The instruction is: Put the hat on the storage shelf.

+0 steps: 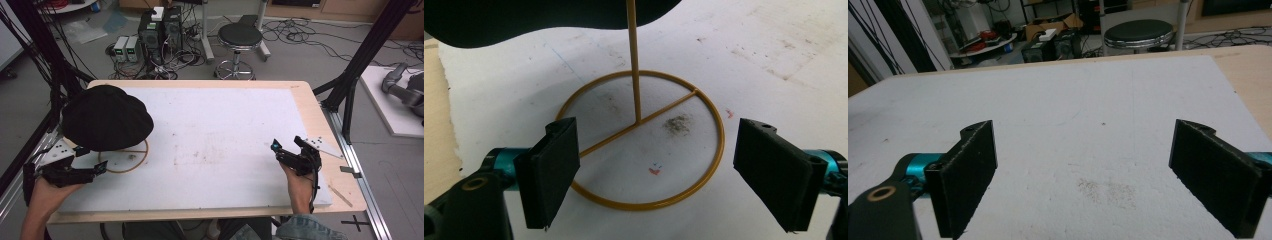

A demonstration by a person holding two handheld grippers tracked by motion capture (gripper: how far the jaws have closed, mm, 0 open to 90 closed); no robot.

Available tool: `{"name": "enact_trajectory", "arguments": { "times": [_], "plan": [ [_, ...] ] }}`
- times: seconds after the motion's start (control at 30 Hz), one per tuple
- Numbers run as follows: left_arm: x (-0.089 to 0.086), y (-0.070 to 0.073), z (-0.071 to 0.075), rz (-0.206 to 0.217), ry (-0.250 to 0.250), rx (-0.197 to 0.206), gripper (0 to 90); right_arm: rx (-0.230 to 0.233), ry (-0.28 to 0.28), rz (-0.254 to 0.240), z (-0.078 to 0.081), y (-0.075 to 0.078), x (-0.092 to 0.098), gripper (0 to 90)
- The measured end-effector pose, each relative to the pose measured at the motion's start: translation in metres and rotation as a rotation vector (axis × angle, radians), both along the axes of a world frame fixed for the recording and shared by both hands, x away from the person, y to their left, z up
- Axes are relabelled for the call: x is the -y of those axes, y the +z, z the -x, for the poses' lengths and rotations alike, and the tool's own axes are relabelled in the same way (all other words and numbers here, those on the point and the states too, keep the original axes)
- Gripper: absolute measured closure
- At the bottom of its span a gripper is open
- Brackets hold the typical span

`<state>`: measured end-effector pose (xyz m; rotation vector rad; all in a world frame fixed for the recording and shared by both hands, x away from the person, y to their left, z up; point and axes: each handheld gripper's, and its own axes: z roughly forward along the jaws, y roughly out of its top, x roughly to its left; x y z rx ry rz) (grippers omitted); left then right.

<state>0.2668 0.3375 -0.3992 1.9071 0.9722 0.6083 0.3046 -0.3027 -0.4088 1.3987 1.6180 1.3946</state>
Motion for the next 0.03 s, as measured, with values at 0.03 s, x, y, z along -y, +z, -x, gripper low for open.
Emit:
{"name": "enact_trajectory", "arguments": {
  "times": [0.03],
  "plan": [
    [0.0003, -0.0001, -0.0003, -0.002, -0.003, -0.001, 18.8, -0.001, -0.001, 0.004, -0.0002, -0.0004, 0.0000, 11.6]
  ]
}}
